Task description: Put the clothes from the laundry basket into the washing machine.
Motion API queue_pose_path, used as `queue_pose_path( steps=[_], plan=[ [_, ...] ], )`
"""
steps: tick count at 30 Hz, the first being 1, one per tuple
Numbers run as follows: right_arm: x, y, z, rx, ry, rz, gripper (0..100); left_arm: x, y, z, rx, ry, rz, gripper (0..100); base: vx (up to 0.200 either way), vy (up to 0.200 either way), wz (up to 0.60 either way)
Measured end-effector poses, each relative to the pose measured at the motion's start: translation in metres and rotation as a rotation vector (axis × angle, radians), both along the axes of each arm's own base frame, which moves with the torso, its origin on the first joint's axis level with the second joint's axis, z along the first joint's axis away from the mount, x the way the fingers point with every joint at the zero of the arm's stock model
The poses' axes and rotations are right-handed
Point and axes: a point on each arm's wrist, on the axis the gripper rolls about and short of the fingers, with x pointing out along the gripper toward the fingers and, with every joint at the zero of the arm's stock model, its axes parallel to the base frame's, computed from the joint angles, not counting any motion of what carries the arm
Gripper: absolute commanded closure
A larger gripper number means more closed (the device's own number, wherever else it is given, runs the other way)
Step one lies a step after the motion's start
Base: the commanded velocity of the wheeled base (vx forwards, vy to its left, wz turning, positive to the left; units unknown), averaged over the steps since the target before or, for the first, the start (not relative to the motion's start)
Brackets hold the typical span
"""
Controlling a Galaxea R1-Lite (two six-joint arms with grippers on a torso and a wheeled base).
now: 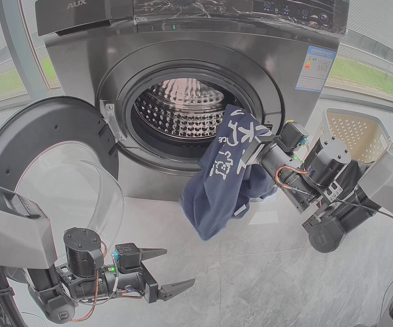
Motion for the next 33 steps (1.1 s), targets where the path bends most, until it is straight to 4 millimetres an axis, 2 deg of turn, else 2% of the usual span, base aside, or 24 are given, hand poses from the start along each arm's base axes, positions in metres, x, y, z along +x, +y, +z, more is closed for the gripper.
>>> queue_pose_path(
  steps=[5, 16, 21, 29, 33],
  plan=[
    [-0.006, 0.005, -0.005, -0.009, 0.019, 0.019, 100, 0.008, -0.006, 0.002, -0.017, -0.022, 0.001, 0, 0.000, 0.000, 0.00],
    [-0.022, 0.023, -0.016, -0.036, 0.053, 0.083, 100, 0.062, -0.032, 0.032, -0.175, -0.183, 0.121, 0, 0.000, 0.000, 0.00],
    [-0.029, 0.036, -0.024, -0.044, 0.071, 0.097, 100, 0.084, -0.045, 0.031, -0.210, -0.215, 0.159, 0, 0.000, 0.000, 0.00],
    [-0.035, 0.057, -0.031, -0.051, 0.080, 0.137, 100, 0.092, -0.055, 0.022, -0.215, -0.212, 0.152, 0, 0.000, 0.000, 0.00],
    [-0.035, 0.059, -0.033, -0.055, 0.082, 0.141, 100, 0.094, -0.060, 0.019, -0.214, -0.214, 0.145, 0, 0.000, 0.000, 0.00]
  ],
)
